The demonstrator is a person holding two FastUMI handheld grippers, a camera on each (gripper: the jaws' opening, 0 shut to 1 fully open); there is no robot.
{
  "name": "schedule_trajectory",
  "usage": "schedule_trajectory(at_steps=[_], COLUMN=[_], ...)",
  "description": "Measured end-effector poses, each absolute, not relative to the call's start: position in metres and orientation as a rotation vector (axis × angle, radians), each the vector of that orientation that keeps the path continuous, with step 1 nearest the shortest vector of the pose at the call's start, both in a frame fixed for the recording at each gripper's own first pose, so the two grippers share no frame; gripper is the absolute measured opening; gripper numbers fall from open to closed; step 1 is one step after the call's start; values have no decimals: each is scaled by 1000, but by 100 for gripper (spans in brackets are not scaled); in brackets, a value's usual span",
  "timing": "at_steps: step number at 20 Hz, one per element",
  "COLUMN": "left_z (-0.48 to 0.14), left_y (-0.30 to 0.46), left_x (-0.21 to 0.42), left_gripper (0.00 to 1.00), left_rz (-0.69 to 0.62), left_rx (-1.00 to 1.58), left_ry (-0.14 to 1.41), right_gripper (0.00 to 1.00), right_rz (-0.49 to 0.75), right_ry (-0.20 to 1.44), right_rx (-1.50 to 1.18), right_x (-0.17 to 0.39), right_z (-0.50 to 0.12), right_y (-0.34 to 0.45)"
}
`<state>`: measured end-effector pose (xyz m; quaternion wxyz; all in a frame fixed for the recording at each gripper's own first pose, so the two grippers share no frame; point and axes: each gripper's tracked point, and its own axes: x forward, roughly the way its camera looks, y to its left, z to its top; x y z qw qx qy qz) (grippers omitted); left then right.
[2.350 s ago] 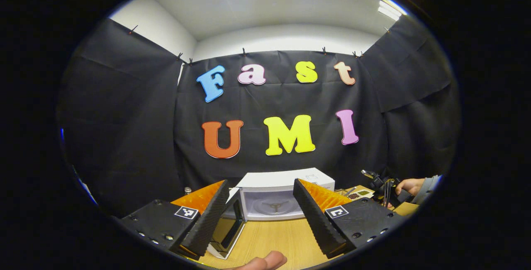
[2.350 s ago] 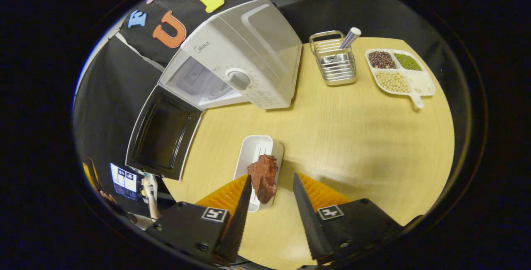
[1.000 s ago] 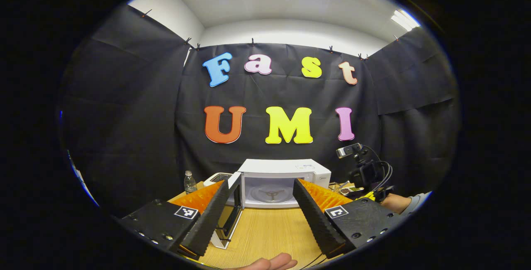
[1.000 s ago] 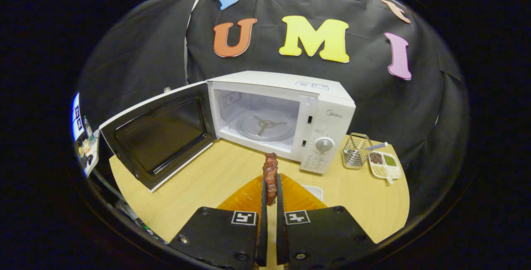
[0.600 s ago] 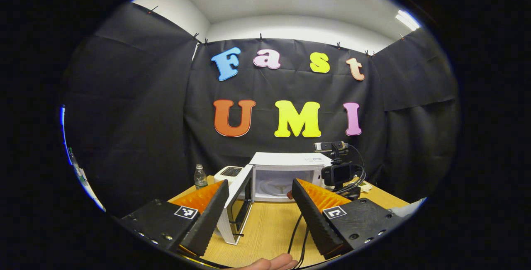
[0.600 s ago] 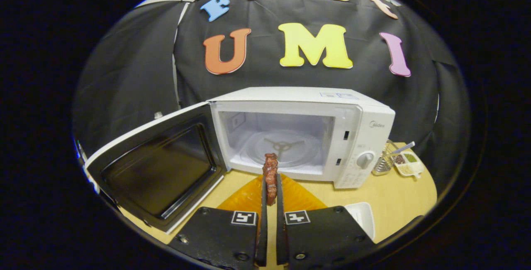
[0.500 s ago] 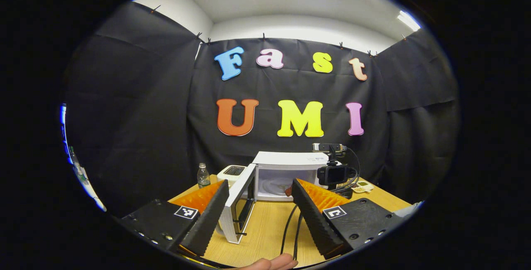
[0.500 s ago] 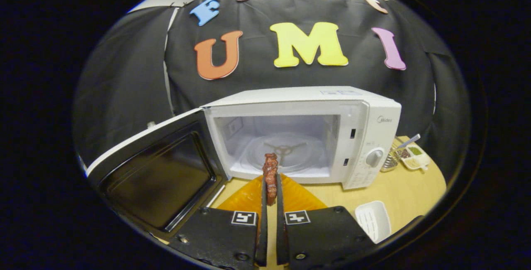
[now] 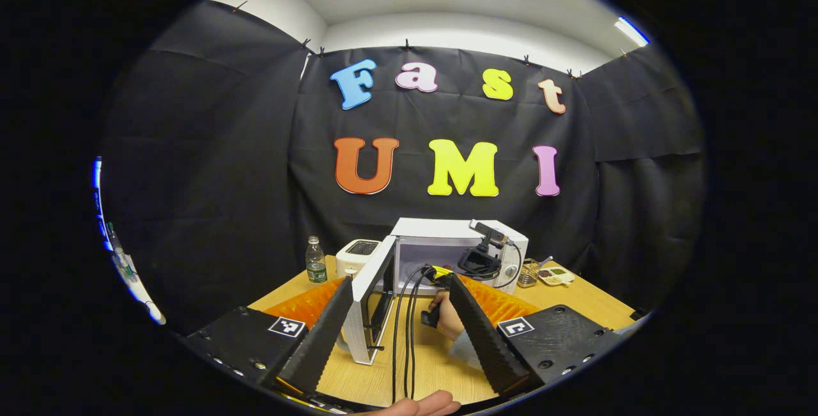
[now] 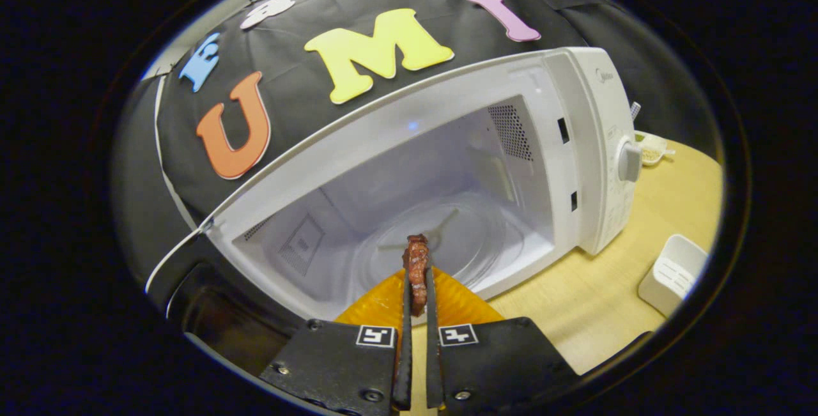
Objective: Open the microwave oven with the left hand, put the food in, and close the microwave oven.
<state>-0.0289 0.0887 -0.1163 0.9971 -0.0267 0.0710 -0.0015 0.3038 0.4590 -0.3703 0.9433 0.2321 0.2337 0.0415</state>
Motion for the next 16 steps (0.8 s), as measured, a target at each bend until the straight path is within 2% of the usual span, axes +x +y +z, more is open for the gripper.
schedule_trajectory(at_steps=[5,6,7,12,13,14,16], left_z=[-121,-123,-125,-135,-138,-141,-142], left_y=[91,95,98,112,113,114,120], left_x=[-27,-28,-27,-27,-27,-28,-32], left_gripper=[93,93,93,92,92,92,92], left_rz=[-26,-20,-17,0,2,5,10], left_rx=[-81,-88,-96,-146,-159,-170,-171], left_ry=[139,147,149,156,166,174,177], right_gripper=[13,7,14,15,10,15,16], right_rz=[-28,-38,-39,-82,-86,-80,-73], right_ry=[528,540,527,466,460,460,456], right_rx=[644,661,655,639,648,649,677], right_x=[331,335,340,340,342,343,346], right_z=[-403,-410,-410,-410,-411,-411,-412], right_y=[464,466,469,475,474,474,475])
